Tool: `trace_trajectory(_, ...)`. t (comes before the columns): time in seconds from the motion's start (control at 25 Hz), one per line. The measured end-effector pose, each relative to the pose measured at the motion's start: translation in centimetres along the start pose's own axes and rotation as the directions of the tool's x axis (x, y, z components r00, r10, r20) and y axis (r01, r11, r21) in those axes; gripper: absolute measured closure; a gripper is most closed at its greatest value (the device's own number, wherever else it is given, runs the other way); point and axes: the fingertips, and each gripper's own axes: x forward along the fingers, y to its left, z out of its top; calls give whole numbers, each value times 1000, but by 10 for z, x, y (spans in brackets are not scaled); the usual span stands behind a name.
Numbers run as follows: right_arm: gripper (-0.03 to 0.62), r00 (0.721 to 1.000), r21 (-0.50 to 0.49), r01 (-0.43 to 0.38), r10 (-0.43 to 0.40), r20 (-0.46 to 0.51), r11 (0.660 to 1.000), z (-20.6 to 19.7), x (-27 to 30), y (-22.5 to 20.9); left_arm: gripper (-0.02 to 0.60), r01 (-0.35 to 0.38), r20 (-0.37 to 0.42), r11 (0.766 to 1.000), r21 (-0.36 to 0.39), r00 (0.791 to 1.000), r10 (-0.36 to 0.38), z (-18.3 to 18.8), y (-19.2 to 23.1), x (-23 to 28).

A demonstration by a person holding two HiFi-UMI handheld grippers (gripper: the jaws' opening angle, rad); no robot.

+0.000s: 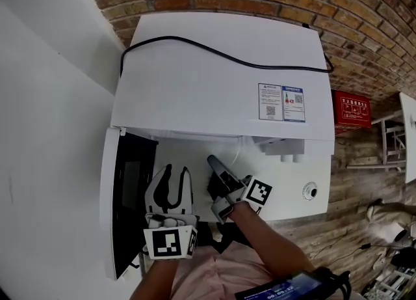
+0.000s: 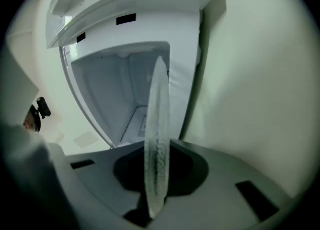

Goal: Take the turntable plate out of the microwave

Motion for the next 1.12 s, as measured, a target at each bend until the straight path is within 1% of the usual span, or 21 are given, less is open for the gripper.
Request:
trace_trajectory(0.32, 565, 999, 10, 24, -24, -33, 1000, -7, -18, 3, 446, -18, 33, 1000, 15, 999, 17, 12, -9, -14)
trace_trajectory(0.48, 565, 999, -19, -8, 7, -50, 1000, -8, -28, 18, 446, -27, 51, 999, 28, 998, 26, 18, -20, -28)
trace_trajectory(0.6, 565, 997, -54, -31, 26, -76, 998, -11, -37, 32, 446, -42, 54, 999, 21, 998, 41, 18, -30, -41)
trace_trajectory(0.72, 565, 995, -60, -50, 44, -91, 997, -15, -48, 41, 446, -48, 60, 999, 20, 997, 46, 19, -39, -51)
trace_trajectory(0.88, 565, 994, -72, -71, 64, -93, 995, -23, -65, 47, 446, -35, 72, 999, 33, 997, 33, 20, -47, -63)
trace_trajectory(1.12, 563, 997, -80, -32, 26, -77, 996, -41, -92, 35, 446, 20, 71, 999, 43, 997, -23, 15, -58, -87)
